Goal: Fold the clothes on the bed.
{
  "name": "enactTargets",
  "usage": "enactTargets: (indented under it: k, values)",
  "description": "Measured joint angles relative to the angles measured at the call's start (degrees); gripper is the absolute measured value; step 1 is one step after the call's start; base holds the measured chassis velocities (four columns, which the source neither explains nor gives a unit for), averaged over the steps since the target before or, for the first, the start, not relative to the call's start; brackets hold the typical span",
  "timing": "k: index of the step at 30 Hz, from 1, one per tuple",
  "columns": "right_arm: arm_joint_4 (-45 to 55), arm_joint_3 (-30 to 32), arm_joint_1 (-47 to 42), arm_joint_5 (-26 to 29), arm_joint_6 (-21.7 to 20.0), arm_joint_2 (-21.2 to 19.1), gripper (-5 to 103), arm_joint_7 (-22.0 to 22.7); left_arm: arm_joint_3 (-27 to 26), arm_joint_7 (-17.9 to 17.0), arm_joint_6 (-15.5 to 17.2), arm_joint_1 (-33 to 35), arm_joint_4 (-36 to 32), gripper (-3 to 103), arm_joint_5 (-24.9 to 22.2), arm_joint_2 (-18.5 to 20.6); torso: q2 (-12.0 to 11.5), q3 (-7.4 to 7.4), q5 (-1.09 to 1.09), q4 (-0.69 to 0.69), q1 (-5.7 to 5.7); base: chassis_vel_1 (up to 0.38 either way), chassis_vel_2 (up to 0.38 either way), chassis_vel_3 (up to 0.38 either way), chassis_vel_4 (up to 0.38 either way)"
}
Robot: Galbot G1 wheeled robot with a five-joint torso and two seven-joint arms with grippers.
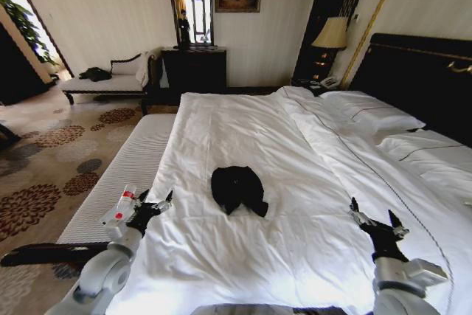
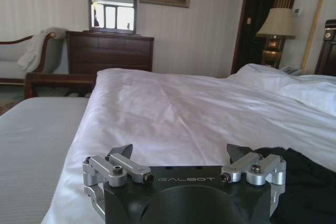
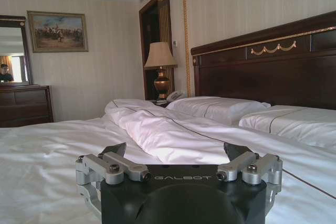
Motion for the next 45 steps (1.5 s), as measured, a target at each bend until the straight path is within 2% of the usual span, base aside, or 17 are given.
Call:
enactTargets:
  k: [5, 6, 8, 10, 12, 15, 16, 17, 20, 21, 24, 25, 27, 33, 40, 41, 45]
  values:
    - [-0.2, 0.3, 0.0, 0.0, -0.1, 0.2, 100, 0.3, 12.8, 0.5, 0.0, -16.6, 7.4, 100, -7.7, 6.1, 0.0, 0.01, 0.04, 0.05, 0.01, 0.0, 0.0, 0.0, 0.0]
    - [-0.2, 0.3, 0.0, 0.0, -0.1, 0.2, 100, 0.3, 12.8, 0.5, 0.0, -16.6, 7.4, 100, -7.7, 6.1, 0.0, 0.01, 0.04, 0.05, 0.01, 0.0, 0.0, 0.0, 0.0]
    - [-0.6, 0.4, 0.2, -0.1, -0.2, 0.2, 100, 0.6, 17.9, 0.8, 0.5, -22.3, 10.6, 100, -11.0, 7.2, 0.0, 0.01, 0.04, 0.06, 0.01, 0.0, 0.0, 0.0, 0.0]
    - [-1.1, 0.5, 0.5, -0.2, -0.5, 0.2, 100, 0.8, 22.9, 1.0, 1.2, -28.8, 14.1, 100, -14.8, 7.3, 0.0, 0.01, 0.02, 0.05, 0.0, 0.0, 0.0, 0.0, 0.0]
    - [-1.3, 0.5, 0.6, -0.2, -0.7, 0.1, 100, 0.9, 24.8, 1.4, 1.4, -31.4, 15.5, 100, -16.4, 7.2, 0.0, 0.0, 0.03, 0.04, 0.0, 0.0, 0.0, 0.0, 0.0]
    - [-1.8, 0.5, 0.9, -0.3, -1.1, 0.1, 100, 1.1, 29.7, 3.7, 2.1, -37.0, 19.3, 100, -20.8, 7.3, 0.0, 0.0, 0.03, 0.04, 0.01, 0.0, 0.0, 0.0, 0.0]
    - [-2.2, 0.5, 1.2, -0.3, -1.2, 0.1, 100, 1.3, 32.9, 5.3, 2.6, -40.0, 21.7, 100, -22.9, 7.5, 0.0, 0.0, 0.06, 0.05, 0.01, 0.0, 0.0, 0.0, 0.0]
    - [-2.2, 0.5, 1.2, -0.3, -1.2, 0.1, 100, 1.3, 32.9, 5.3, 2.6, -40.0, 21.7, 100, -22.9, 7.5, 0.0, 0.0, 0.06, 0.05, 0.01, 0.0, 0.0, 0.0, 0.0]
    - [-2.8, 0.5, 1.5, -0.5, -1.6, 0.1, 100, 1.6, 38.0, 6.2, 3.6, -44.3, 26.3, 100, -25.0, 6.0, 0.0, 0.01, 0.05, 0.06, 0.01, 0.0, 0.0, 0.0, 0.0]
    - [-2.8, 0.5, 1.5, -0.5, -1.6, 0.1, 100, 1.6, 38.0, 6.2, 3.6, -44.3, 26.3, 100, -25.0, 6.0, 0.0, 0.01, 0.05, 0.06, 0.01, 0.0, 0.0, 0.0, 0.0]
    - [-3.3, 0.3, 1.8, -0.7, -2.1, -0.2, 100, 1.9, 40.2, 3.4, 5.6, -46.9, 29.2, 100, -26.2, 1.3, 0.0, 0.0, 0.02, 0.03, 0.01, 0.0, 0.0, 0.0, 0.0]
    - [-3.3, 0.3, 1.8, -0.7, -2.1, -0.2, 100, 1.9, 40.2, 3.4, 5.6, -46.9, 29.2, 100, -26.2, 1.3, 0.0, 0.0, 0.02, 0.03, 0.01, 0.0, 0.0, 0.0, 0.0]
    - [-3.7, -0.1, 2.2, -0.9, -2.4, -0.4, 100, 2.0, 41.2, 2.3, 6.4, -48.1, 31.0, 100, -26.8, -2.2, 0.0, 0.0, 0.04, 0.03, 0.0, 0.0, 0.0, 0.0, 0.0]
    - [-3.7, -1.3, 3.0, -1.5, -3.7, -0.1, 100, 3.0, 43.7, 2.5, 7.0, -51.4, 38.1, 100, -26.5, -9.1, 0.0, 0.01, 0.05, 0.05, 0.0, 0.0, 0.0, 0.0, 0.0]
    - [-3.4, -0.5, 2.1, -1.4, -3.8, -0.2, 100, 3.2, 43.9, 2.3, 7.5, -52.5, 44.4, 100, -25.1, -12.0, 0.0, 0.0, 0.05, 0.05, 0.0, 0.0, 0.0, 0.0, 0.0]
    - [-3.5, -0.4, 2.2, -1.3, -3.8, -0.3, 100, 3.3, 43.9, 2.3, 7.5, -52.6, 45.1, 103, -25.0, -12.3, 0.0, 0.0, 0.05, 0.06, 0.0, 0.0, 0.0, 0.0, 0.0]
    - [-3.6, -0.2, 2.6, -0.8, -4.3, -0.6, 100, 3.7, 44.0, 3.0, 7.5, -53.1, 47.5, 98, -24.3, -13.8, 0.0, 0.0, 0.04, 0.06, 0.0, 0.0, 0.0, 0.0, 0.0]
